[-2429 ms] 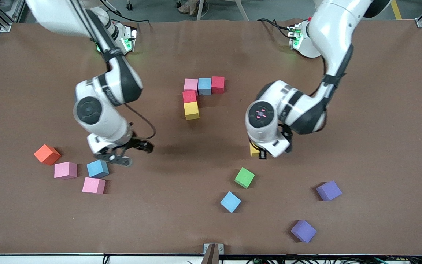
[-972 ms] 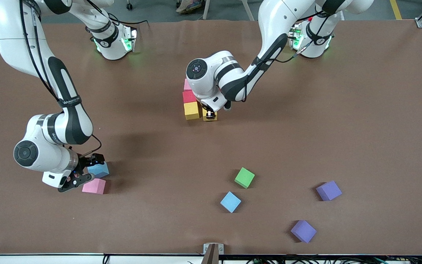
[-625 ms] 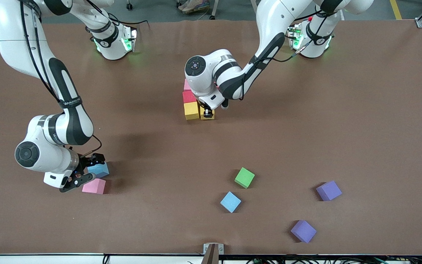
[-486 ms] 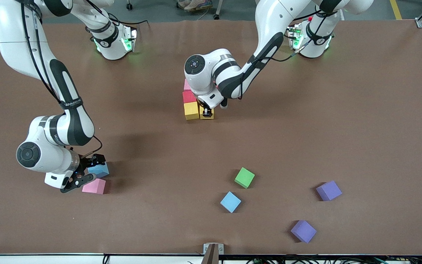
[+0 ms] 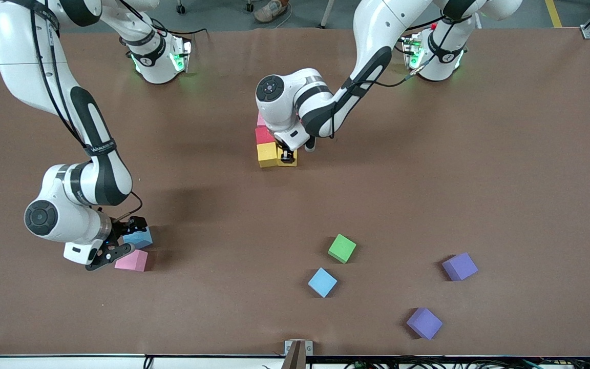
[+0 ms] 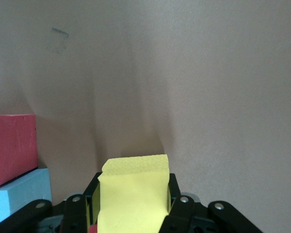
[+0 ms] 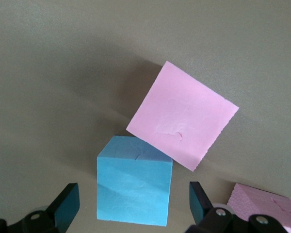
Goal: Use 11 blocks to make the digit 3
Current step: 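Grasp the blue cube with the right gripper while the left gripper places yellow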
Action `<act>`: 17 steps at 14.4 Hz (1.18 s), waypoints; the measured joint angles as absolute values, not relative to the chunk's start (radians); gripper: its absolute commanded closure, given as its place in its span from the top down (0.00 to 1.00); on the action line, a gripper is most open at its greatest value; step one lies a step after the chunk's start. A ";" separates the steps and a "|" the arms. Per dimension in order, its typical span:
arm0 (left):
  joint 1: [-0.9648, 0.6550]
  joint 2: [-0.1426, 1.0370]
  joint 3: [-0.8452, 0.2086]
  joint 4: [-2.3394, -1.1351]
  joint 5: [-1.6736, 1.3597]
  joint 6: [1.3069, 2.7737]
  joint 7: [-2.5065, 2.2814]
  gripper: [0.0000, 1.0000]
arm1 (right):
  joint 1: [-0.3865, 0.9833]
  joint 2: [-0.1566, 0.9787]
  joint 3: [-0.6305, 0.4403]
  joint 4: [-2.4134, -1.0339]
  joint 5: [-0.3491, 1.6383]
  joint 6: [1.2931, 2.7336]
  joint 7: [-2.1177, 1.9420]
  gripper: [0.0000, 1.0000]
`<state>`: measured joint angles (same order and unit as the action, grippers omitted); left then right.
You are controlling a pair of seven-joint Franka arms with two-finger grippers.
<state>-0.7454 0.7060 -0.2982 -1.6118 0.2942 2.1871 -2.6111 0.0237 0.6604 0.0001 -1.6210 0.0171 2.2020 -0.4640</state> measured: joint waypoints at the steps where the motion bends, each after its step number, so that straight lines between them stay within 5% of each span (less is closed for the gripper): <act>1: -0.746 0.706 -0.298 -1.612 0.294 2.188 -2.611 0.21 | 0.024 0.661 0.000 -1.621 0.017 2.202 -0.464 1.00; 14: -0.757 0.719 -0.298 -1.612 0.294 2.213 -2.611 0.21 | 0.024 0.699 0.000 -1.620 0.017 2.232 -0.466 1.00; 17: -0.757 0.722 -0.298 -1.610 0.294 2.216 -2.611 0.21 | 0.024 0.707 0.000 -1.620 0.017 2.242 -0.467 0.90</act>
